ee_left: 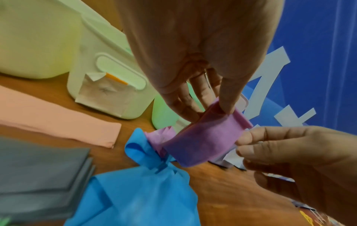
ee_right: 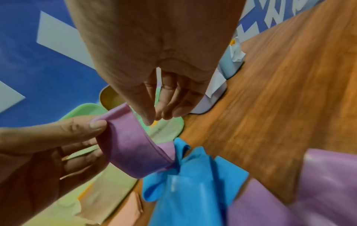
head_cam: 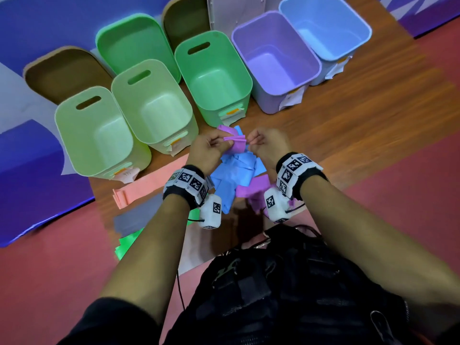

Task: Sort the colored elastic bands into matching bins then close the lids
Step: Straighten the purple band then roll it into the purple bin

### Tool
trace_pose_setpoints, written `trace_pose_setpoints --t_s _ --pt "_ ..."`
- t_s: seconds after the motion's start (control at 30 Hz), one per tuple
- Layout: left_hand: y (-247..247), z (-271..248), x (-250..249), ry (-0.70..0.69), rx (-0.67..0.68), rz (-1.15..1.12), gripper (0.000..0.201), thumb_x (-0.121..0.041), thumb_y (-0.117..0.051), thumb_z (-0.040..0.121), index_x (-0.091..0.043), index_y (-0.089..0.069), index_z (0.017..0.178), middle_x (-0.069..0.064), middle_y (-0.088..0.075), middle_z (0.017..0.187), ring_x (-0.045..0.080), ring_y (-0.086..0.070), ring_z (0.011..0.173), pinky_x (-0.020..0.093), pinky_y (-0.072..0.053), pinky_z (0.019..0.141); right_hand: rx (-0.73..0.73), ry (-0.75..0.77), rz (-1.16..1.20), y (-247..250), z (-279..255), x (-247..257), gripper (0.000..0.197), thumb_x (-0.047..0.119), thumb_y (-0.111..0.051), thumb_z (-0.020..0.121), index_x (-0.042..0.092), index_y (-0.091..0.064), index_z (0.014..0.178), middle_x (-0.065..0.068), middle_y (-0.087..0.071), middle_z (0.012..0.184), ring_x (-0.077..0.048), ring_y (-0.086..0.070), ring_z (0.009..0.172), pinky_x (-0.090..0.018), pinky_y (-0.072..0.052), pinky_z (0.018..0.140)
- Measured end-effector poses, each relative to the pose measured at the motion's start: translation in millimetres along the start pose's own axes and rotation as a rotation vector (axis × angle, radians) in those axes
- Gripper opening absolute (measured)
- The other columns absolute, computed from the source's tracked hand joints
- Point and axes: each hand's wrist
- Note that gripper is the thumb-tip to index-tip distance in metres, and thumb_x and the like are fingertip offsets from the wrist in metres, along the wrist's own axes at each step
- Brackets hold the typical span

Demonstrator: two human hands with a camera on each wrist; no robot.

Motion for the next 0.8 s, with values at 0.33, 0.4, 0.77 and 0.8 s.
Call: trace_pose_setpoints --t_s 0.33,0.4,0.77,0.8 --pt "-25.9 -8.1 49.3 0.092 0.053 0.007 0.02 -0.005 -0.07 0.086 -0.024 -0.072 0.085 0.01 -0.063 0.076 0.016 -0.058 0.074 0.028 -0.05 0.079 0.121 -0.201 -0.097 -7.5 -24.4 -53.8 0.019 0.001 -0.061 0.084 0.017 -0.069 0.087 0.004 -0.07 0.091 -0.01 -0.062 0.089 -0.007 -0.038 0.069" --pt "-27.1 -9.1 57.8 0.1 0.067 0.0 0.022 -0.009 -0.07 0.084 -0.031 -0.073 0.081 0.013 -0.057 0.077 0.019 -0.053 0.076 0.033 -0.047 0.081 0.172 -0.242 -0.096 -12.7 -25.3 -60.8 0.022 -0.002 -0.059 0.085 0.017 -0.068 0.087 0.002 -0.07 0.094 -0.011 -0.062 0.09 -0.014 -0.039 0.077" --pt "-26.8 -10.3 66.9 0.138 0.074 -0.036 0.023 -0.007 -0.07 0.087 -0.029 -0.073 0.081 0.013 -0.05 0.076 0.021 -0.047 0.076 0.033 -0.045 0.081 0.191 -0.29 -0.178 -33.0 -30.5 -79.6 0.036 -0.008 -0.047 0.08 0.013 -0.071 0.095 -0.002 -0.072 0.1 -0.019 -0.066 0.096 -0.025 -0.052 0.088" --pt "-27.1 -10.0 67.8 0.135 0.074 -0.037 0.023 -0.008 -0.07 0.087 -0.03 -0.074 0.081 0.013 -0.05 0.076 0.021 -0.048 0.076 0.034 -0.046 0.082 0.173 -0.281 -0.172 -33.9 -30.4 -80.0 0.036 -0.009 -0.046 0.079 0.012 -0.072 0.093 -0.003 -0.073 0.098 -0.019 -0.067 0.096 -0.027 -0.053 0.09"
Point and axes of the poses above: each hand's wrist, its own z-axis towards the middle knuckle, its own y-axis out of the back of the hand, x = y × z
